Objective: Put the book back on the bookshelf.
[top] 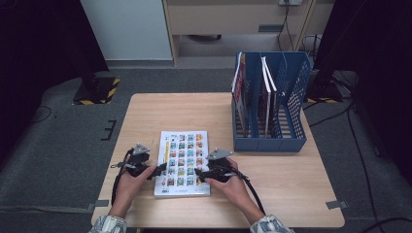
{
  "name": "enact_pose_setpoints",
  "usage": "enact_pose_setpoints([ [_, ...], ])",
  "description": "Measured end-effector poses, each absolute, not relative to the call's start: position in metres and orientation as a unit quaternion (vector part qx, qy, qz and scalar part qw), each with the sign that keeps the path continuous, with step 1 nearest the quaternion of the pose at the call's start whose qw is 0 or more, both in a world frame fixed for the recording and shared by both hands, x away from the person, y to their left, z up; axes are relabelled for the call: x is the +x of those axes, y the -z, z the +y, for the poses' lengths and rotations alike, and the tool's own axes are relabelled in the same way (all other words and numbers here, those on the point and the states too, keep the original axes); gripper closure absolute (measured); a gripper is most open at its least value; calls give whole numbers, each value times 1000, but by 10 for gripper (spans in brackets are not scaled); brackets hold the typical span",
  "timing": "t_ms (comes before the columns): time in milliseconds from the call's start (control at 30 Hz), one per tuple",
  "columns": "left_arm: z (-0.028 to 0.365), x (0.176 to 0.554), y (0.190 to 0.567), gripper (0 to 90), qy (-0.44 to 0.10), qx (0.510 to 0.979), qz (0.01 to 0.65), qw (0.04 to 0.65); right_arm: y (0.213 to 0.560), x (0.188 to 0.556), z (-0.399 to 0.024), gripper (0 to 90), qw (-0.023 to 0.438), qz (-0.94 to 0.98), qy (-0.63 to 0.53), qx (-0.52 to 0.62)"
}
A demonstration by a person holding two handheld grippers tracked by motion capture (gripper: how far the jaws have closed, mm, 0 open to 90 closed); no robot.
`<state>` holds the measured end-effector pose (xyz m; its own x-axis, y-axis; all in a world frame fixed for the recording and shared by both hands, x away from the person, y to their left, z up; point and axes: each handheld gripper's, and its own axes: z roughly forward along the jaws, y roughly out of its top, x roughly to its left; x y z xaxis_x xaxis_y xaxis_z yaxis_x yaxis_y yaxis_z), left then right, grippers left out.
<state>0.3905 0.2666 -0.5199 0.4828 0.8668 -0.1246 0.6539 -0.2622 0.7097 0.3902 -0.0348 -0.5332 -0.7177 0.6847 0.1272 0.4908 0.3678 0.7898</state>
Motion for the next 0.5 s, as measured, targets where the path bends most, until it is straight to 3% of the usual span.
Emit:
enact_pose_setpoints([
  [300, 263, 394, 524, 139, -131, 785, 479, 370, 538, 395, -38, 201, 61, 807, -438, 391],
  [500, 262, 396, 526, 224, -106, 781, 476, 389, 538, 395, -38, 188, 62, 809, -439, 385],
])
